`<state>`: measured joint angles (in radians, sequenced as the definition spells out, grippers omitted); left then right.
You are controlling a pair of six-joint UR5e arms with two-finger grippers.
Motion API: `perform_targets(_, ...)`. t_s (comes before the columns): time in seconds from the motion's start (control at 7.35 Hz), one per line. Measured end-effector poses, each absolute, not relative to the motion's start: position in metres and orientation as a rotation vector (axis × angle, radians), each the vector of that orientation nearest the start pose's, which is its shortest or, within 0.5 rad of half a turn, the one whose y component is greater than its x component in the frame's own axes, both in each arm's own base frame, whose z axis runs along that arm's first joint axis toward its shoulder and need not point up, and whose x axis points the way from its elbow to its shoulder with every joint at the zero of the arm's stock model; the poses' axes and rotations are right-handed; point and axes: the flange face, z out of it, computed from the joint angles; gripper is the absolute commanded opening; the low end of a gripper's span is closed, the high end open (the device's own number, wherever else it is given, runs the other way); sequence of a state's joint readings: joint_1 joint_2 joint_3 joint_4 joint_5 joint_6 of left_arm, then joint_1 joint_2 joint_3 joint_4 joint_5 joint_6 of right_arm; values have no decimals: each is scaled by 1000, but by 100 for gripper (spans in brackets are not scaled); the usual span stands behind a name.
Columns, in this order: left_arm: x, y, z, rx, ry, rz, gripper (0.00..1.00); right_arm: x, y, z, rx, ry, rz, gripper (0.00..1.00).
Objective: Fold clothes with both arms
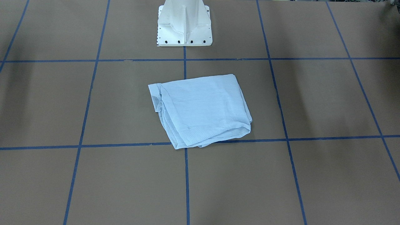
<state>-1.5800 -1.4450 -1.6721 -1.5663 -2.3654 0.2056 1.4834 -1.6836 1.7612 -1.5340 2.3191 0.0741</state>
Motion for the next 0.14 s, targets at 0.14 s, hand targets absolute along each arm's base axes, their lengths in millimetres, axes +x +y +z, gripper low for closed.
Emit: perform_targets(0.14,-66,-436,666,58,794,174,100,26,-454,616,48,-753,-56,100)
